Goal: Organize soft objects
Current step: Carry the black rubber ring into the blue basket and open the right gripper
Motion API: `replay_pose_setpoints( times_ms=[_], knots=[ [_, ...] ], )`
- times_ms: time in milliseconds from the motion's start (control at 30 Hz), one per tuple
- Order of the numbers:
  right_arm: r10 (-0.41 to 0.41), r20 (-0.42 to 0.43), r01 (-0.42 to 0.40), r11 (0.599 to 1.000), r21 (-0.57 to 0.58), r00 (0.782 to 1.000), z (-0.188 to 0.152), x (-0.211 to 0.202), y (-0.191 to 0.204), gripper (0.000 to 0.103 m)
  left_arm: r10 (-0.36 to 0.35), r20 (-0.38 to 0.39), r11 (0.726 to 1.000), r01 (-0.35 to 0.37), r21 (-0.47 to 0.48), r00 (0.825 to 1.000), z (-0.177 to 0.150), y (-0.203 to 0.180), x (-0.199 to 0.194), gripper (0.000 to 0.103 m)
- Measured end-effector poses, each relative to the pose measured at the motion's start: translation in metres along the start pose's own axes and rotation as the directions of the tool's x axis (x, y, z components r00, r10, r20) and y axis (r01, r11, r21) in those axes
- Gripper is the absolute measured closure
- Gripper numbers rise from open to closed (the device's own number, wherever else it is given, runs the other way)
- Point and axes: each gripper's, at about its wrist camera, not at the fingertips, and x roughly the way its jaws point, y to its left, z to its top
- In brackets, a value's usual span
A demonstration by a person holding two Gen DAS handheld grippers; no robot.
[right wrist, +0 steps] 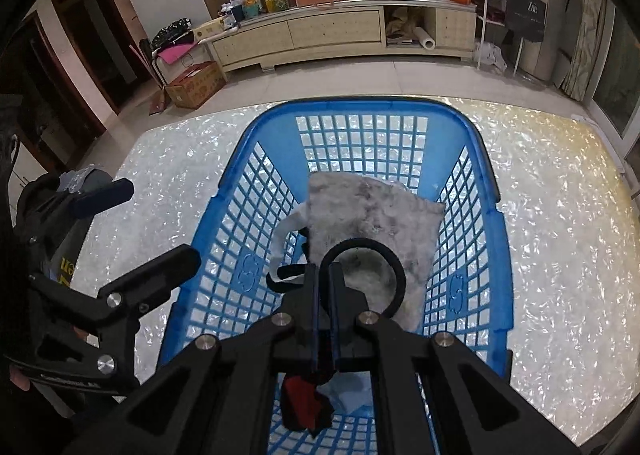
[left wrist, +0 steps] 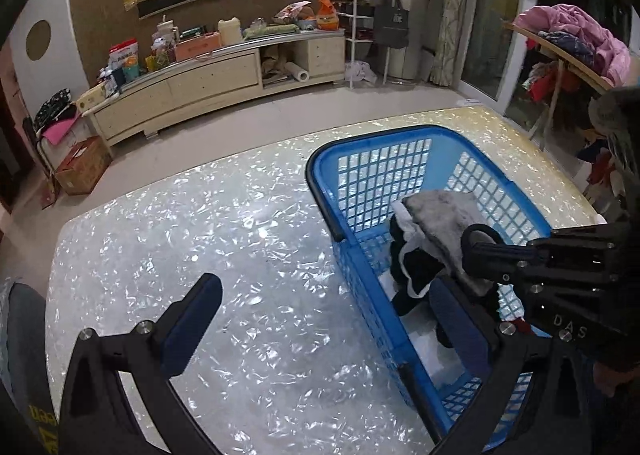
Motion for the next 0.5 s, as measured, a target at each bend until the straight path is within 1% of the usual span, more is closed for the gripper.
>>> replay_pose_setpoints(
  times_ms=[200,300,333,367,400,467,500],
  knots=[
    [-0.003,-0.027,0.003,1.0,-0.004,1.0,0.001,0.009,0.008,0.099,-0.02,-0.022,1.0,0.019,-0.019,1.0,-0.005,0.003,0.006,0.0],
    [0.0,-0.027,0.0,1.0,-0.005,1.0,0.0,0.007,0.009,0.092,-0.026,-0.013,0.999,0.026,-0.034,1.0,-0.007,0.005,0.0,0.0],
    [0.0,-0.027,0.0,1.0,-0.003,1.0,0.0,0.006,0.009,0.085,-0.025,-0.003,0.999,0.025,-0.038,1.0,-0.008,0.006,-0.003,0.0],
    [0.0,-0.028,-0.001,1.0,-0.006,1.0,0.0,0.005,0.01,0.075,-0.03,0.007,0.999,0.031,-0.04,1.0,-0.008,0.007,-0.007,0.0],
    [0.003,-0.026,-0.003,1.0,-0.009,1.0,0.0,0.004,0.009,0.069,-0.035,0.011,0.998,0.036,-0.042,0.999,-0.008,0.007,-0.009,0.0],
    [0.013,-0.016,-0.014,1.0,-0.018,1.0,-0.002,0.0,0.012,0.045,-0.049,0.022,0.997,0.05,-0.055,0.999,-0.008,0.009,-0.016,0.0],
    [0.009,-0.014,-0.009,1.0,-0.018,1.0,-0.003,-0.003,0.014,0.043,-0.058,0.026,0.996,0.059,-0.059,0.998,-0.009,0.009,-0.019,0.0]
  ],
)
